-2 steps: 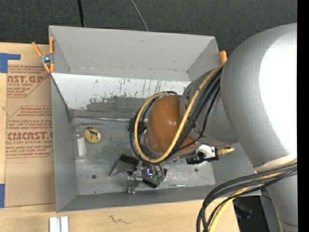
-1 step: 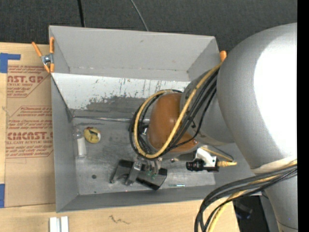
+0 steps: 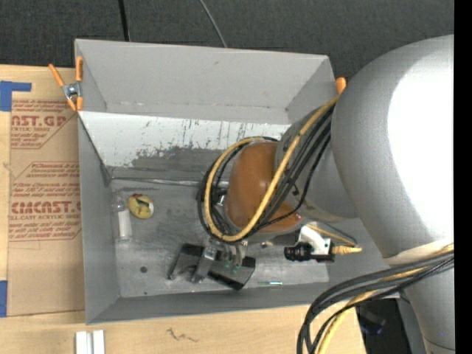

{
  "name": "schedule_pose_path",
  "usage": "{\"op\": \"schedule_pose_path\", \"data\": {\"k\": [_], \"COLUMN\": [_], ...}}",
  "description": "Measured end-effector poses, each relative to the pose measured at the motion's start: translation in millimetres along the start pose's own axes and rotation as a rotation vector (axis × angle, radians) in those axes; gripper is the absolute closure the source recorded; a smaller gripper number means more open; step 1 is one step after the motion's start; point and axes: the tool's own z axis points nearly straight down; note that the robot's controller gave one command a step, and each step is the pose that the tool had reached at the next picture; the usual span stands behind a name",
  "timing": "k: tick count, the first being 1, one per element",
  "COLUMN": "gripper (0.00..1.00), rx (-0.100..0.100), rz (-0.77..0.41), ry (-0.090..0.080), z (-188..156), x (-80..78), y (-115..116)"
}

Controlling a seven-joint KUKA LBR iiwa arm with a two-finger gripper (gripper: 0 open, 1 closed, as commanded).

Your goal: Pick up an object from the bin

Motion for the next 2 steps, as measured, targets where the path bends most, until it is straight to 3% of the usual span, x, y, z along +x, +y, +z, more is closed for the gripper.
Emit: {"op": "schedule_pose_path", "data": {"k": [2], "gripper": [1.0], "rx": [0.008], "rz": [-0.001], "ry": [0.012], "z": [-16.2], "x": [0.9], "y": [-0.7]}}
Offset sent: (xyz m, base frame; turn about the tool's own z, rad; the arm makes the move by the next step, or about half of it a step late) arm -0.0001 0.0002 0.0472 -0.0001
